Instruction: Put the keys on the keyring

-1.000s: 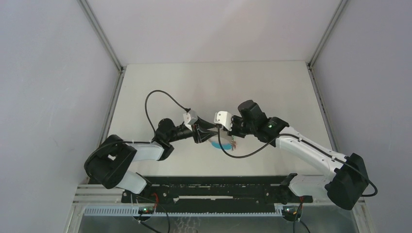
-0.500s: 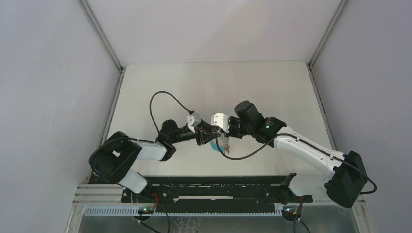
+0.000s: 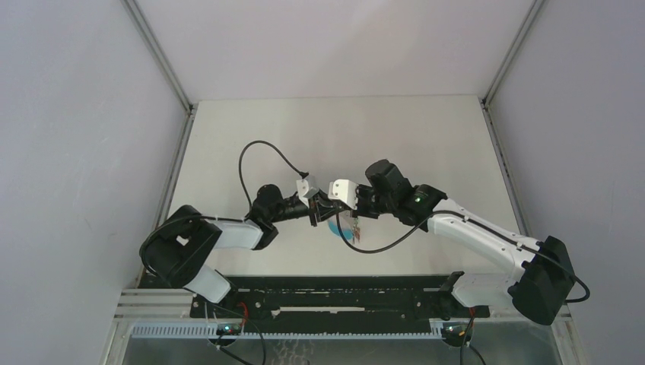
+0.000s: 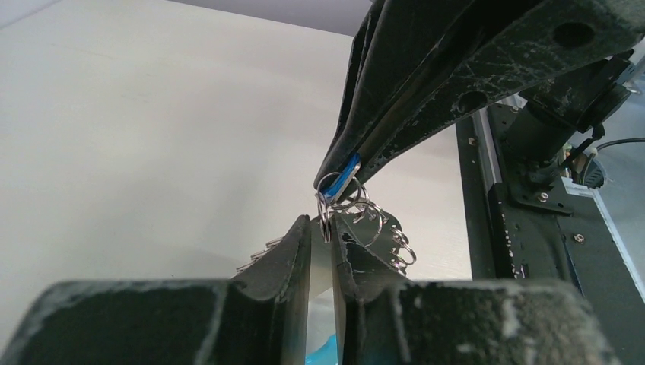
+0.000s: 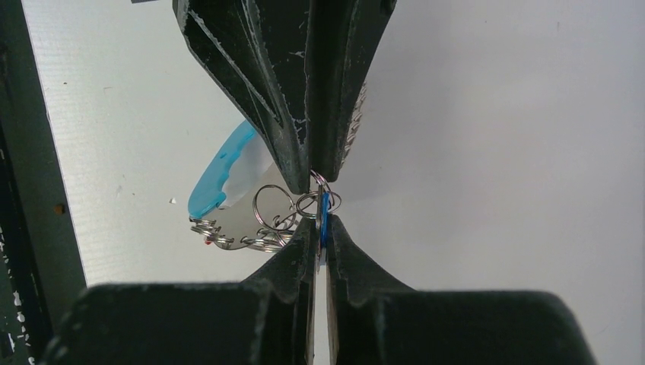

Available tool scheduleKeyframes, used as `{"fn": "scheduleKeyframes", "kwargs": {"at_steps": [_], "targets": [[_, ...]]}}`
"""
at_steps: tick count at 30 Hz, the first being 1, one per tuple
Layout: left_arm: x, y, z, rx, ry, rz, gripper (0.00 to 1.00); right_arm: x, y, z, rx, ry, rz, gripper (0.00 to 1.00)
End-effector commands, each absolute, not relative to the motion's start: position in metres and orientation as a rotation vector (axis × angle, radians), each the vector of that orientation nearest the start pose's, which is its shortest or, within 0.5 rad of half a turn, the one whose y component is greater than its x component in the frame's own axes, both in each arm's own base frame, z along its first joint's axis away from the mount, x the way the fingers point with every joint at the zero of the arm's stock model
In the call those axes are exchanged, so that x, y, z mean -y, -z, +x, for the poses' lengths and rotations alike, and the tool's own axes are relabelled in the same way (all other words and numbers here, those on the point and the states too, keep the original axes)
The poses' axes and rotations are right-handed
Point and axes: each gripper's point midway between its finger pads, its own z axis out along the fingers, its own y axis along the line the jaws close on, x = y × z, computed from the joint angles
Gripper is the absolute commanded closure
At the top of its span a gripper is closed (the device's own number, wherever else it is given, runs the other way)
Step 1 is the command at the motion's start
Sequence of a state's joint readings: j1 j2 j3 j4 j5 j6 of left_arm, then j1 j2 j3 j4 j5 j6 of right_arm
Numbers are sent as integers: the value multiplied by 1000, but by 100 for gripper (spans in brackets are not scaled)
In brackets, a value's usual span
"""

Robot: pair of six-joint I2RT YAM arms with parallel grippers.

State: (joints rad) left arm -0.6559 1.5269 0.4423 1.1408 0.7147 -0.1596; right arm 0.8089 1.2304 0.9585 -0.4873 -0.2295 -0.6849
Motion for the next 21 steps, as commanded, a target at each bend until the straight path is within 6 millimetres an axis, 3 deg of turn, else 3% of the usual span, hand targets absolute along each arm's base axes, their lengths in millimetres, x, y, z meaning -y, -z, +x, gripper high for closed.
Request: {"fn": "scheduleKeyframes", "kwargs": {"at_steps": [1, 5, 11, 21], "targets": [[338, -177, 233, -1263, 1143, 1008, 82, -272, -196, 232, -1514, -336, -1620, 100], [340, -177, 233, -1264, 1137, 1015, 85, -274, -198, 229, -1509, -345, -1630, 100], [341, -181, 235, -1258, 1124, 1004, 99, -272, -196, 228, -1525, -329, -1637, 100], [333, -179, 232, -1257, 1078, 993, 100, -238, -192, 245, -1694, -245, -1515, 100]]}}
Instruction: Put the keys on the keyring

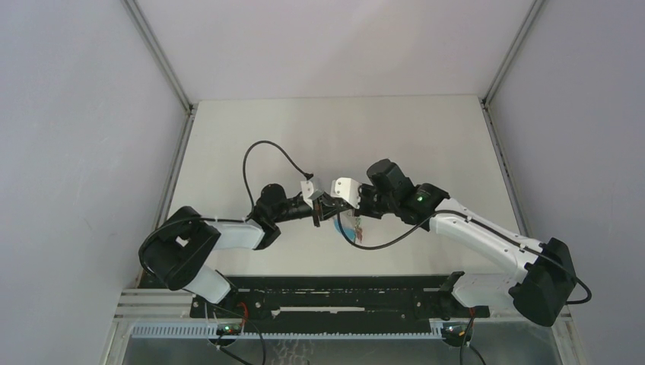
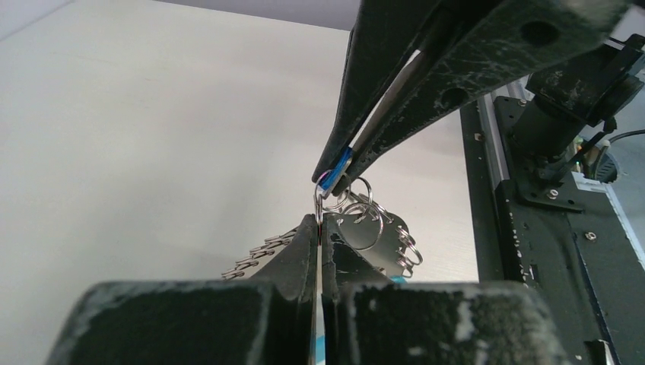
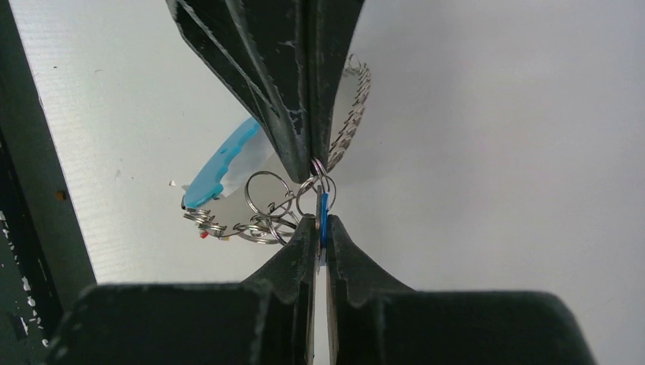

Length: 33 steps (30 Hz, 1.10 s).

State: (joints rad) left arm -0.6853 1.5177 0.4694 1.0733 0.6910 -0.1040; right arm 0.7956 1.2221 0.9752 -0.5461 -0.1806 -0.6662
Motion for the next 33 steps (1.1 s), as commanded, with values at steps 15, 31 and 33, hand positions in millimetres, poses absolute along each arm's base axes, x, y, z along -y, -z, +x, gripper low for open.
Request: {"fn": "scheduleKeyframes", "kwargs": {"at_steps": [15, 31, 33], "targets": [[335, -170, 227, -1258, 1028, 1007, 100, -226, -172, 254, -1854, -275, -1472, 100], [333, -175, 222, -1217, 1049, 980, 100, -216, -152, 259, -2007, -267, -1448, 100], [333, -175, 221, -1214, 1058, 981, 100, -219, -149, 258, -2016, -281, -1461, 100]]}}
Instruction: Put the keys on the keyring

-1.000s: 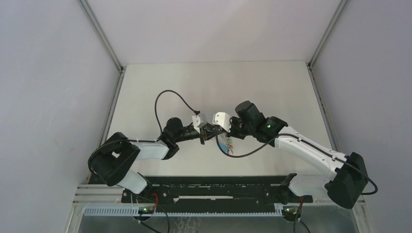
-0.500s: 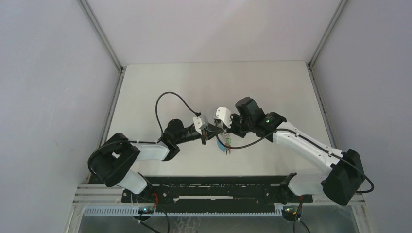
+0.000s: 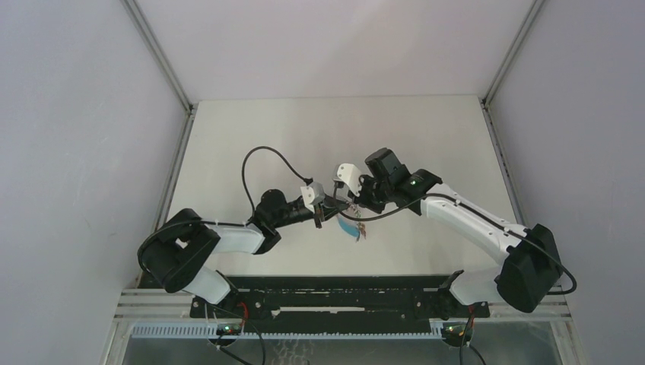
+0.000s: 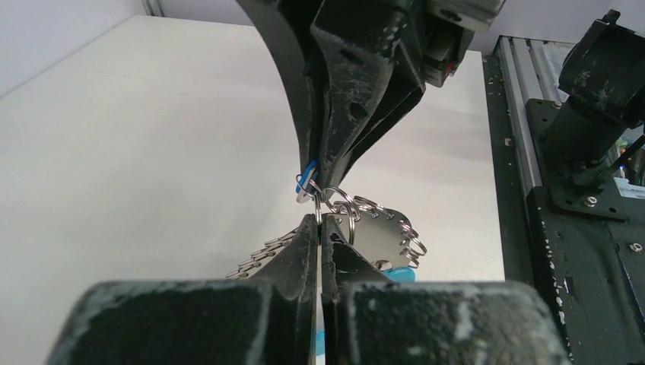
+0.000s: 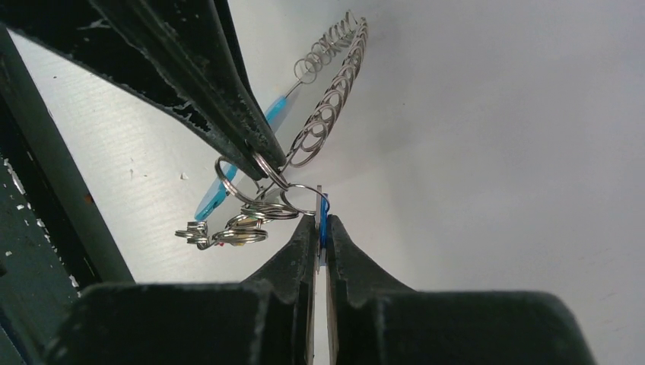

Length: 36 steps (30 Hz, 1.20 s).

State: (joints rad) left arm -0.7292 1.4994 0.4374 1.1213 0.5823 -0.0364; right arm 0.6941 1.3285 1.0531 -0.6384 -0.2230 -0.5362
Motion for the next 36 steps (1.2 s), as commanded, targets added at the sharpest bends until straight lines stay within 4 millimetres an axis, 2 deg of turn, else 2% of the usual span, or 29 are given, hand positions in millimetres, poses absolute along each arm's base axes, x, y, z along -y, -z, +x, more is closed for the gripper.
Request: {"fn": "scheduleKeyframes", "kwargs": {"at_steps": [1, 9, 13, 17, 19, 23, 25, 30, 33, 36], "targets": [[334, -175, 221, -1210, 1060, 981, 100, -222, -148, 258, -2015, -291, -1469, 100], [333, -176, 219, -1193, 1057, 990, 100, -241, -147, 258, -1998, -349, -1531, 100], [332, -170, 222, -1219, 1027, 1005, 100, -248, -149, 260, -1993, -349, -1559, 100], [328, -171, 228, -1243, 988, 984, 99, -239, -150, 267, -2031, -323, -1501, 100], [325, -169, 233, -1272, 963, 959, 91, -235, -153, 270, -2043, -310, -1470, 100], [317, -174, 240, -1292, 923, 899, 62, -234, -167, 272, -2015, -317, -1425, 100], [309, -178, 245, -1300, 885, 852, 54, -232, -175, 275, -2002, -321, -1387, 100], [280, -184, 257, -1363, 790, 720, 40, -217, -191, 293, -2017, -313, -1233, 100], [268, -186, 261, -1401, 760, 669, 35, -200, -182, 306, -2091, -290, -1134, 100], [256, -194, 265, -1420, 737, 595, 31, -186, -164, 317, -2156, -276, -1032, 100]]}}
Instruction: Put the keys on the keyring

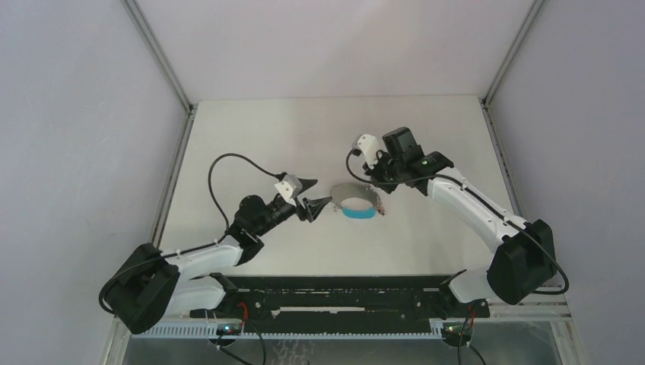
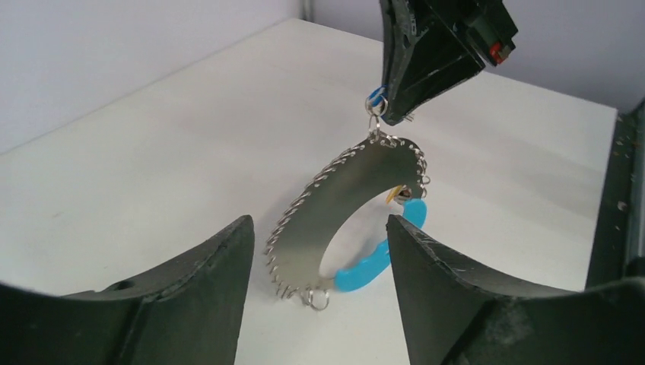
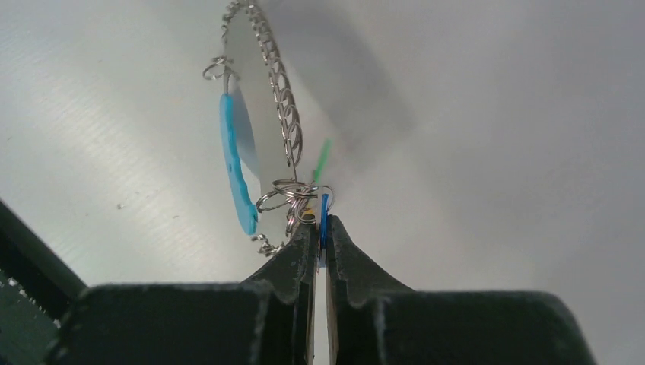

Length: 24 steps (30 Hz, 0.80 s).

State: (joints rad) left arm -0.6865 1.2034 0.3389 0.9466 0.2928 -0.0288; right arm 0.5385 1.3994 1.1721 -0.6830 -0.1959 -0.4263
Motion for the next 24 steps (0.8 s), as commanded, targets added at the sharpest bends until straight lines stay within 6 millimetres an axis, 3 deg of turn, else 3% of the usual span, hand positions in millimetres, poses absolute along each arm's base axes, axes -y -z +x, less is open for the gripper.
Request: {"fn": "scheduleKeyframes", "kwargs": {"at_steps": [1, 5, 9, 14, 20, 24], "targets": [[252, -194, 266, -1429, 732, 569, 28, -182, -158, 321, -2175, -277, -987, 100], [232, -198, 276, -1480, 706, 413, 15, -168, -131, 327, -2269, -331, -805, 100], [207, -190, 284, -1579, 703, 206, 12, -142, -109, 331, -2356, -322, -552, 100], [166, -173, 285, -1668, 650, -66, 0, -127, -79, 319, -2448, -359, -368, 100], [125, -157, 271, -1737, 541, -291, 0, -105, -47, 305, -2538, -318, -175, 73], [108, -157, 256, -1742, 574, -465, 0, -100, -58, 300, -2478, -309, -111, 56]]}}
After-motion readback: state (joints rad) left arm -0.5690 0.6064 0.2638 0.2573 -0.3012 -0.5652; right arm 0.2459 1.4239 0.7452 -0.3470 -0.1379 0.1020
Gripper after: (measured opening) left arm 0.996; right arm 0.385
